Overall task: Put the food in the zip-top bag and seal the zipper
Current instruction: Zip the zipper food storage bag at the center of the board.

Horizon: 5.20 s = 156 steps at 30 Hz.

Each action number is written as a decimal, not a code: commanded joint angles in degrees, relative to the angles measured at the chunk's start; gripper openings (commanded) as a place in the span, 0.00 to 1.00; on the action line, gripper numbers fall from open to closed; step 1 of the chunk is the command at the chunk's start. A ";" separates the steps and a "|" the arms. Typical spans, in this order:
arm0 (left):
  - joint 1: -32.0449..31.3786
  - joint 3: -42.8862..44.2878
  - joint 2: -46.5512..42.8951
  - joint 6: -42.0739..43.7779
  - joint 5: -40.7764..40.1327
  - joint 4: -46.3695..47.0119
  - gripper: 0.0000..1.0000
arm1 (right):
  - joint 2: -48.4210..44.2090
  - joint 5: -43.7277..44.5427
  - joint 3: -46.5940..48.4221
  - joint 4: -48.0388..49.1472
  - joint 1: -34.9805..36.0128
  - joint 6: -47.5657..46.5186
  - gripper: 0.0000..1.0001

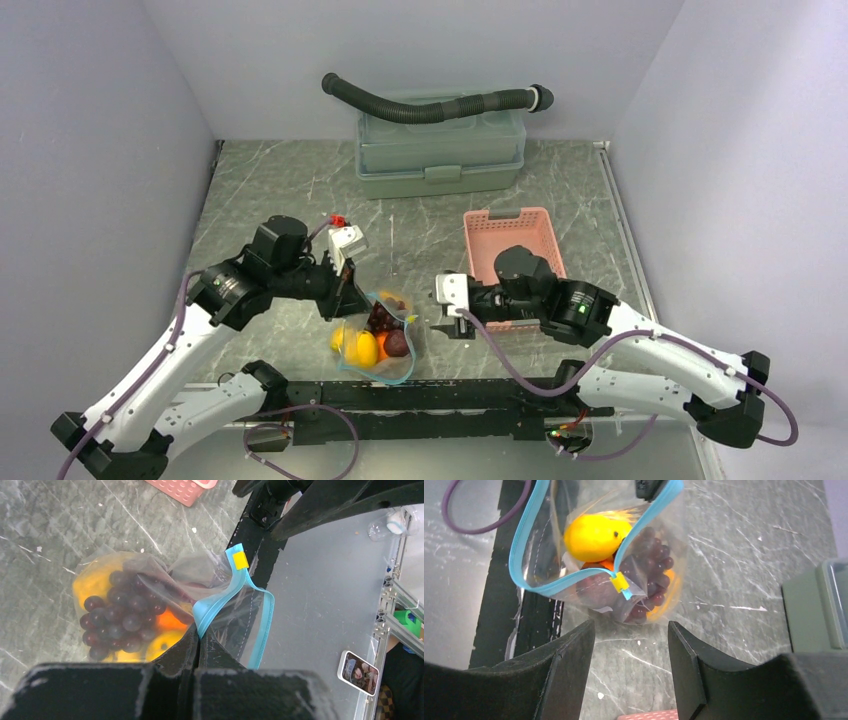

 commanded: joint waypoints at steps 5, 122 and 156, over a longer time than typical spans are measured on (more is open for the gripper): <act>-0.35 -0.40 -1.08 -0.53 5.44 3.00 0.00 | 0.44 -6.30 -2.22 6.53 3.06 -10.24 0.59; -1.97 -12.83 -4.50 -19.33 21.32 51.59 0.87 | 30.33 0.07 50.07 -38.12 7.35 24.12 0.00; -3.43 -8.28 -5.00 -7.88 16.69 30.38 0.48 | 32.83 -2.76 56.25 -38.05 1.48 28.19 0.00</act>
